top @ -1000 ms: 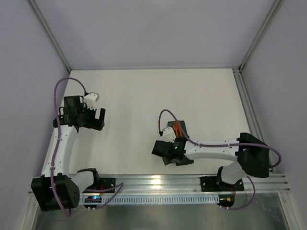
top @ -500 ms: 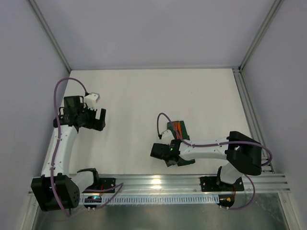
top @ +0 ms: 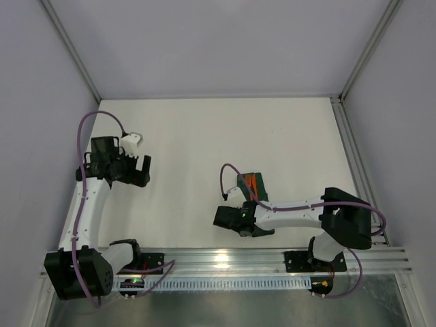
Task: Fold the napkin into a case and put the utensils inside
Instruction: Smooth out the smaller rectangle-folded napkin at the center of the board.
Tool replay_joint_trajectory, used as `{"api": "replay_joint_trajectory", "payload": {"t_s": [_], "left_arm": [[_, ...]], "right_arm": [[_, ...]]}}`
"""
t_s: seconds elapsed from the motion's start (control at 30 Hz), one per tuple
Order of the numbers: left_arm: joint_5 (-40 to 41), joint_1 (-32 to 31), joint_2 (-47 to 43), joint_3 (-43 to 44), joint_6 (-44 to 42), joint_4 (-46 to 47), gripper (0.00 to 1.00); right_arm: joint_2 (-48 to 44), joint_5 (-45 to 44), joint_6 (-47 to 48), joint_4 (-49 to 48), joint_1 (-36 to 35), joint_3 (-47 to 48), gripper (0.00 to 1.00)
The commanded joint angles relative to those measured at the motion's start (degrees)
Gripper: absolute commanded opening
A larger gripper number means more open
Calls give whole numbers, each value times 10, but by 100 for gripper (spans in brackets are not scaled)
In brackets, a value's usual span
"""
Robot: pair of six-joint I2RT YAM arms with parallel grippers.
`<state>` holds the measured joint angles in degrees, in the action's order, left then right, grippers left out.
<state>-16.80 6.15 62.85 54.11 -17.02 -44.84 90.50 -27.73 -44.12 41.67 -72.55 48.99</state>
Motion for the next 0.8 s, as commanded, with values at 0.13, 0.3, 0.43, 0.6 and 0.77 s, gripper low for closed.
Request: {"api": "replay_joint_trajectory", "payload": {"t_s": [0.13, 0.3, 0.43, 0.6, 0.77], "left_arm": [[-17, 4, -5, 25, -13, -15, 99], [-17, 2, -7, 27, -14, -17, 99], [-19, 3, -6, 29, -14, -15, 99], [-19, 3, -8, 32, -17, -18, 99], [-19, 3, -10, 32, -21, -20, 99]], "right_arm": [[14, -20, 44, 2, 19, -3, 15], [1, -67, 50, 47, 31, 21, 4], [9, -122, 46, 87, 31, 49, 4], [45, -152, 45, 119, 30, 68, 4], [94, -156, 45, 128, 15, 87, 4]]}}
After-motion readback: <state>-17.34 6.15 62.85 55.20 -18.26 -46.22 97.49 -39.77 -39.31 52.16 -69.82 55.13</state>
